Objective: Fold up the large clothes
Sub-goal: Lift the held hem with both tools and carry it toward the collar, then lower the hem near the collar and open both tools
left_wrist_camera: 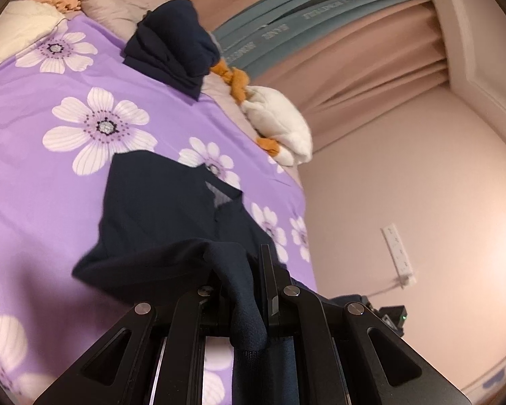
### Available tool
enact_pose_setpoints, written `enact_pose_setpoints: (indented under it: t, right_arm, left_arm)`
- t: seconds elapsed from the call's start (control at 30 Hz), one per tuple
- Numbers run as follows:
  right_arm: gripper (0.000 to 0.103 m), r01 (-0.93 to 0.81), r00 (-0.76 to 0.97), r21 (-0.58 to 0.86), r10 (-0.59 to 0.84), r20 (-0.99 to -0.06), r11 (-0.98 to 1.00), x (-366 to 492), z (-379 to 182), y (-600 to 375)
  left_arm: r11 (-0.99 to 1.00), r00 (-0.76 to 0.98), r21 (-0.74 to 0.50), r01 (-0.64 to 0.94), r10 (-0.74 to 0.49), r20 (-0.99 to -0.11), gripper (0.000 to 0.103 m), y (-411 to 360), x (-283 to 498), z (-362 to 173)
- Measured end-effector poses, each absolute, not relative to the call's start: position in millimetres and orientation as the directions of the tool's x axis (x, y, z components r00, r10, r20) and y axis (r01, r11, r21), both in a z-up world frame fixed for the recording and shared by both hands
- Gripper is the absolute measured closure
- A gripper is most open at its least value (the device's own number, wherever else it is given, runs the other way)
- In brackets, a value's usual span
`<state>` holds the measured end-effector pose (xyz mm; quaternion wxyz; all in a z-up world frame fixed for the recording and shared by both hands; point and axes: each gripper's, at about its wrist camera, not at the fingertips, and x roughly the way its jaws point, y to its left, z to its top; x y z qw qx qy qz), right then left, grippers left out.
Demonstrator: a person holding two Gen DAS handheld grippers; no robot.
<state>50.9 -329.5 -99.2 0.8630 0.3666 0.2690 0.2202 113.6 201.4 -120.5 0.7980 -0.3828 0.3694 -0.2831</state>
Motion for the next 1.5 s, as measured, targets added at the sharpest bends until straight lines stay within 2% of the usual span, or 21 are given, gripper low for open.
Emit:
enact_pose_setpoints:
  t: [0.27,0.6,1.13,1.3,1.37,1.4,1.47,1.5]
  right_arm:
    - [0.088,-0.115,0.76,0.77,0.554,-0.339,0.628,116,-111,-347]
    - [0.087,0.032,0.732,0.795,0.527,-0.431,0.606,186,-154,-367]
    - [0.084,0.29,0.648,0.798,0.506,-0.57,0.528,267,-233,-390]
    - [0.083,0.354,0.636,0.796,0.498,-0.59,0.491,280,-252,-398]
    - [0.08,0.373,0.629,0.797,0.503,-0.593,0.474,283,-256,-401]
    - [0.076,0.383,0.629,0.802,0.506,-0.59,0.458,285,-257,-403]
    - [0.056,0.392,0.646,0.818,0.508,-0.57,0.42,285,-257,-409]
    - [0.052,0.396,0.66,0.834,0.512,-0.549,0.384,285,-257,-413]
  left_arm:
    - [0.558,0.545,-0.825,0.09,-0.721,-0.427,0.097,193,186,-132]
    - [0.586,0.495,-0.81,-0.014,-0.7,-0.514,0.097,174,264,-166]
    - [0.554,0.38,-0.773,-0.309,-0.673,-0.635,0.097,168,346,-270]
    - [0.554,0.362,-0.751,-0.36,-0.659,-0.66,0.097,167,359,-284]
    - [0.55,0.354,-0.743,-0.38,-0.656,-0.666,0.092,167,361,-286]
    - [0.54,0.354,-0.747,-0.389,-0.661,-0.662,0.087,167,363,-287]
    - [0.499,0.37,-0.769,-0.4,-0.679,-0.634,0.07,170,367,-288]
    - [0.483,0.383,-0.78,-0.398,-0.685,-0.62,0.056,172,369,-287]
